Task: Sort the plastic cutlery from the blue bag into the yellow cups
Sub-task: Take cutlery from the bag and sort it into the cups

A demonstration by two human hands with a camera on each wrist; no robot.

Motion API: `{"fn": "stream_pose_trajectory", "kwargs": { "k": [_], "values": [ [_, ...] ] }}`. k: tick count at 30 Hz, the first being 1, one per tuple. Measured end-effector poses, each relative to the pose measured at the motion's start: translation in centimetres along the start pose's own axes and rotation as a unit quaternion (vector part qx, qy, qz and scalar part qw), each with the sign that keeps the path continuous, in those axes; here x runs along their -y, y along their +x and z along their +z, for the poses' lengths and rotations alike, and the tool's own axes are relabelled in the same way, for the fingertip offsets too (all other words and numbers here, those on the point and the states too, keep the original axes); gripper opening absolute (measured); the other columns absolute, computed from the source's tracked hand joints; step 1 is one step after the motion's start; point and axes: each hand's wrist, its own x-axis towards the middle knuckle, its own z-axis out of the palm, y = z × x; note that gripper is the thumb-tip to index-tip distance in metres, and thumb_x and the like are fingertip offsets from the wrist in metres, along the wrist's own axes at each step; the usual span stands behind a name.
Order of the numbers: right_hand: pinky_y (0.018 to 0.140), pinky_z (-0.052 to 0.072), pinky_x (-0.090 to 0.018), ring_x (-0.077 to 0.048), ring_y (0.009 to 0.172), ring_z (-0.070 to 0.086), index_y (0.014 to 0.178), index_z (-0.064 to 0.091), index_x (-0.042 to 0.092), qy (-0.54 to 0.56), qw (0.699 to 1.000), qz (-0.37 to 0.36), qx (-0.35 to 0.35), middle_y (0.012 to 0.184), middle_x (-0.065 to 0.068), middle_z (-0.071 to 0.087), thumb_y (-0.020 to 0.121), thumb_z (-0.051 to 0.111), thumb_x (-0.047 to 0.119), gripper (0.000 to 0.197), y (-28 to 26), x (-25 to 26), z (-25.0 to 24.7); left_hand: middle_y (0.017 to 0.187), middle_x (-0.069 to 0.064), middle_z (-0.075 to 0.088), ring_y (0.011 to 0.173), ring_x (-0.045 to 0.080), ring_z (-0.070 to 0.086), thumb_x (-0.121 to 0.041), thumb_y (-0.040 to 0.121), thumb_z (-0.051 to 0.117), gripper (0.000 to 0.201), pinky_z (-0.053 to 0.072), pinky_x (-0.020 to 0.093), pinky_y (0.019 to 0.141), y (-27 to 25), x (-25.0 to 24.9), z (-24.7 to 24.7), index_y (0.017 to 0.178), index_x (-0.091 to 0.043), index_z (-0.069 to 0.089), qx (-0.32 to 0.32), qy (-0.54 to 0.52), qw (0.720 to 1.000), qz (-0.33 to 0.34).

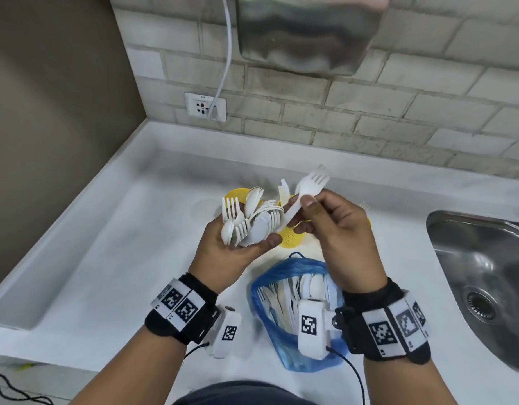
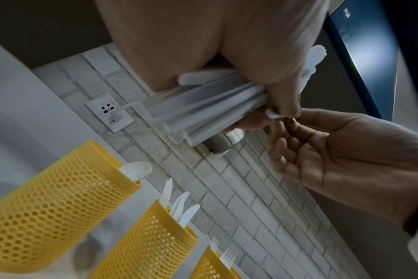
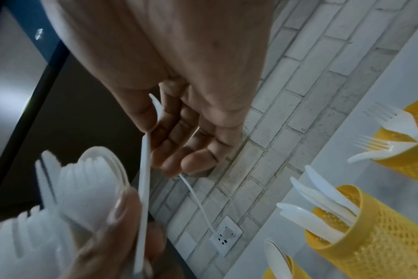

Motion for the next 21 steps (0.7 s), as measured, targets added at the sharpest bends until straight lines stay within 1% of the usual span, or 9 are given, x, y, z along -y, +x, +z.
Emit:
{"fn": "stream_pose_trajectory", "kwargs": {
  "k": [2,5,7,9,11,14,16,18,21],
  "values": [
    [0.074,0.056,-0.036,-0.024,0.080,0.069,0.092,0.069,0.003,0.059,0.998,0.012,-0.024,0.094,-0.016,0.075,0.107,0.048,0.010,0.026,0.6,0.2,-0.3,0.087,-0.014,0.077,0.080,0.004,0.072,-0.019,0.071,0.086,0.032,0.053,0.018,0.076,0.1,0.1,-0.1,0.099,-0.021,0.070,0.013,0.011,1.000,-0.015],
    [0.070,0.056,-0.041,-0.033,0.073,0.067,0.091,0.053,0.006,0.166,0.982,0.012,-0.092,0.094,-0.020,0.072,0.108,0.036,0.009,0.024,1.5,0.9,-1.2,0.069,-0.019,0.072,0.065,-0.005,0.066,-0.007,0.078,0.084,0.025,0.049,0.009,0.066,0.2,0.1,0.0,0.087,-0.023,0.068,0.056,0.036,0.998,-0.020],
    [0.064,0.053,-0.038,-0.031,0.060,0.063,0.090,0.046,0.012,0.200,0.968,-0.013,-0.154,0.085,-0.019,0.070,0.109,0.032,0.011,0.024,2.0,1.3,-2.0,0.065,-0.022,0.070,0.061,-0.007,0.064,-0.001,0.081,0.081,0.029,0.047,0.007,0.062,0.2,0.0,0.1,0.085,-0.024,0.066,0.083,0.045,0.995,-0.014],
    [0.056,0.040,-0.033,-0.024,0.051,0.051,0.090,0.044,0.014,0.192,0.962,-0.047,-0.188,0.077,-0.009,0.065,0.108,0.032,0.013,0.022,2.1,1.5,-2.6,0.062,-0.020,0.068,0.057,-0.005,0.062,0.000,0.082,0.079,0.029,0.047,0.008,0.058,0.2,-0.2,0.2,0.085,-0.025,0.065,0.098,0.042,0.994,-0.008],
    [0.055,0.030,-0.033,-0.019,0.053,0.042,0.092,0.045,0.013,0.179,0.969,-0.068,-0.154,0.079,0.001,0.060,0.107,0.036,0.016,0.018,1.9,1.4,-2.6,0.061,-0.017,0.067,0.055,-0.001,0.060,-0.007,0.082,0.078,0.023,0.048,0.013,0.057,0.2,-0.4,0.4,0.085,-0.025,0.065,0.111,0.031,0.993,-0.008],
    [0.056,0.028,-0.036,-0.020,0.058,0.038,0.093,0.058,0.011,0.137,0.989,-0.034,-0.051,0.083,-0.010,0.052,0.100,0.045,0.019,0.017,1.0,0.8,-1.8,0.067,-0.013,0.068,0.058,0.003,0.062,-0.022,0.082,0.078,0.015,0.050,0.018,0.061,0.2,-0.4,0.6,0.090,-0.027,0.067,0.128,0.002,0.992,-0.021],
    [0.056,0.029,-0.035,-0.021,0.058,0.036,0.092,0.066,0.012,0.097,0.995,-0.015,0.003,0.078,-0.011,0.050,0.097,0.049,0.016,0.019,0.2,0.3,-1.1,0.067,-0.005,0.066,0.057,0.012,0.059,-0.030,0.086,0.082,0.014,0.051,0.026,0.059,0.2,-0.3,0.7,0.090,-0.033,0.069,0.138,-0.014,0.990,-0.031],
    [0.056,0.035,-0.028,-0.014,0.059,0.043,0.096,0.067,0.005,0.077,0.996,-0.027,0.042,0.079,-0.003,0.056,0.094,0.054,0.009,0.014,-0.4,-0.1,-0.6,0.069,-0.003,0.065,0.056,0.018,0.057,-0.032,0.084,0.079,0.014,0.051,0.031,0.058,0.2,-0.3,0.8,0.092,-0.038,0.070,0.149,-0.022,0.988,-0.030],
    [0.060,0.042,-0.018,-0.002,0.066,0.054,0.102,0.069,0.005,0.077,0.994,-0.050,0.064,0.089,-0.006,0.060,0.093,0.059,0.003,0.013,-0.8,-0.5,-0.3,0.070,-0.003,0.064,0.056,0.019,0.057,-0.039,0.083,0.080,0.014,0.051,0.031,0.057,0.3,-0.5,0.8,0.094,-0.038,0.071,0.170,-0.035,0.984,-0.035]
  ]
}}
